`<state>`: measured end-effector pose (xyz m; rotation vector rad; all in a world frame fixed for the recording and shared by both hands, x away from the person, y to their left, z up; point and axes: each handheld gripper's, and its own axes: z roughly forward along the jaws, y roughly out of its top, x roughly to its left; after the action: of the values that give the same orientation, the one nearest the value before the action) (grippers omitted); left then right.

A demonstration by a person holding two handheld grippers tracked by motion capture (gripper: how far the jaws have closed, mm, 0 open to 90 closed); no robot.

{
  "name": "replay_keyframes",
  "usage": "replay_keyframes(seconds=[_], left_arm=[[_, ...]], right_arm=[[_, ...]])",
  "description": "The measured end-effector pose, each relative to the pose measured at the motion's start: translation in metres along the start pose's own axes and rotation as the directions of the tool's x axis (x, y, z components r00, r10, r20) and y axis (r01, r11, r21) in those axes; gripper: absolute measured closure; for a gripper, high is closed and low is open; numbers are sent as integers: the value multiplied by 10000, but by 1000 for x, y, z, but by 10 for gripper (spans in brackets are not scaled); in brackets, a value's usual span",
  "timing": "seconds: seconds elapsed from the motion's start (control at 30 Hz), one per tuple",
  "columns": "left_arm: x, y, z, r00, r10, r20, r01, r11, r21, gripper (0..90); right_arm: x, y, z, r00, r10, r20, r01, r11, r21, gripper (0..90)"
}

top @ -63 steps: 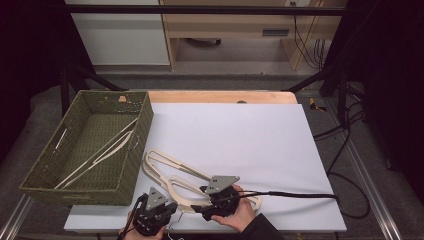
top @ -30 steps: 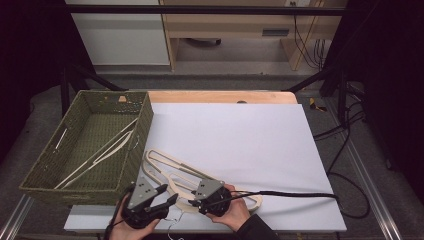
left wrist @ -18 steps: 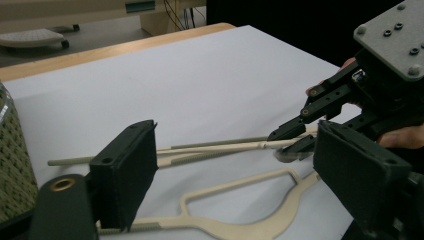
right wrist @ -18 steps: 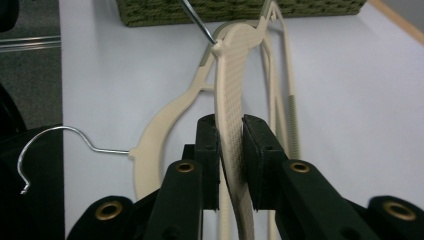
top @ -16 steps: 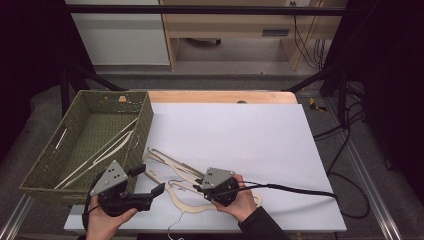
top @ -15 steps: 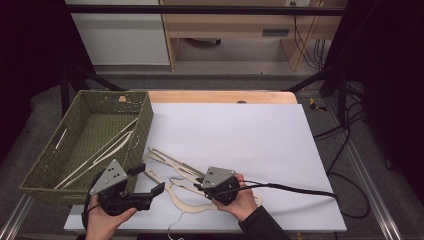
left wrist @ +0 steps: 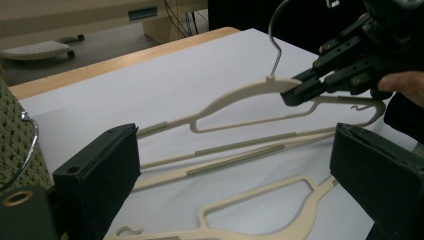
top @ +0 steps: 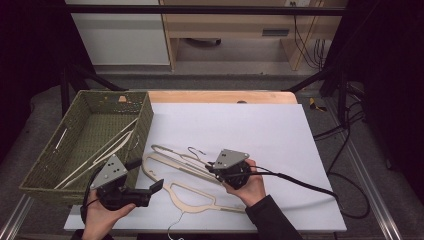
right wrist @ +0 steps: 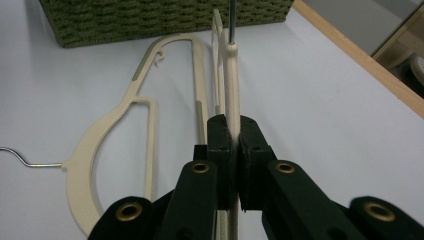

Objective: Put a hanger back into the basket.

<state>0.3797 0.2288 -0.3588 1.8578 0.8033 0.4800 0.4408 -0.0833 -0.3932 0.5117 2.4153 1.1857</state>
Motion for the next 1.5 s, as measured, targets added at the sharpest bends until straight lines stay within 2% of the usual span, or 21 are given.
replay_keyframes(seconds=[0.1, 0.27, 0.4, 0.43, 0.47, 0.57, 0.7, 0.9, 0.93, 1.0, 1.07, 1.13, 1.17, 1.27, 1.3, 1.33, 1.37, 1.4, 1.5], left_arm=[[0, 2, 7, 9998, 211, 35, -212, 9996, 203, 51], [-5, 9, 22, 9970, 720, 289, -732, 9964, 421, 54], [-9, 14, 37, 9914, 1049, 780, -1095, 9924, 568, 73], [-9, 14, 37, 9914, 1049, 780, -1095, 9924, 568, 78], [-11, 15, 45, 9881, 1088, 1091, -1171, 9904, 729, 87], [-15, 15, 57, 9809, 1233, 1502, -1386, 9857, 961, 107], [-20, 13, 68, 9685, 1489, 1996, -1730, 9788, 1093, 216], [-21, 5, 77, 9586, 1646, 2322, -2005, 9696, 1404, 417], [-21, 4, 76, 9565, 1659, 2400, -2041, 9683, 1438, 481], [-21, 4, 76, 9538, 1740, 2450, -2129, 9666, 1427, 551], [-21, 4, 76, 9480, 1898, 2554, -2331, 9606, 1511, 632], [-23, 3, 76, 9451, 2031, 2562, -2500, 9538, 1664, 653], [-23, 3, 75, 9424, 2181, 2535, -2659, 9485, 1723, 662], [-26, 4, 73, 9383, 2406, 2483, -2889, 9402, 1806, 685], [-26, 5, 72, 9376, 2436, 2483, -2926, 9383, 1844, 693], [-27, 6, 70, 9340, 2532, 2520, -3051, 9324, 1940, 705], [-27, 6, 70, 9340, 2532, 2520, -3051, 9324, 1940, 718], [-29, 6, 69, 9296, 2686, 2523, -3217, 9255, 1999, 729], [-33, 7, 68, 9284, 2562, 2690, -3163, 9250, 2107, 774]], right_arm=[[-4, 1, -10, 9995, 171, -254, -176, 9996, -210, 868], [-4, 2, -24, 9947, 256, -994, -319, 9975, -626, 868], [1, 0, -30, 9885, 214, -1499, -329, 9966, -752, 869], [1, 0, -30, 9885, 214, -1499, -329, 9966, -752, 869], [3, -2, -33, 9843, 192, -1757, -333, 9964, -775, 869], [5, -3, -35, 9785, 159, -2055, -315, 9969, -727, 868], [8, -4, -36, 9728, 155, -2311, -320, 9972, -678, 869], [11, -5, -33, 9618, 211, -2729, -404, 9970, -653, 868], [11, -5, -33, 9593, 271, -2809, -457, 9972, -600, 868], [11, -5, -32, 9561, 270, -2917, -454, 9974, -564, 868], [12, -5, -30, 9540, 284, -2986, -455, 9977, -504, 868], [12, -6, -30, 9520, 287, -3046, -443, 9980, -445, 868], [13, -6, -30, 9515, 317, -3060, -463, 9981, -406, 868], [13, -6, -29, 9502, 324, -3099, -472, 9981, -404, 864], [12, -6, -30, 9507, 313, -3084, -468, 9980, -429, 860], [13, -6, -30, 9525, 320, -3029, -477, 9979, -447, 853], [12, -6, -30, 9545, 308, -2965, -467, 9978, -469, 844], [12, -6, -30, 9562, 306, -2910, -468, 9977, -489, 838], [11, -5, -31, 9666, 297, -2546, -436, 9978, -490, 798]])
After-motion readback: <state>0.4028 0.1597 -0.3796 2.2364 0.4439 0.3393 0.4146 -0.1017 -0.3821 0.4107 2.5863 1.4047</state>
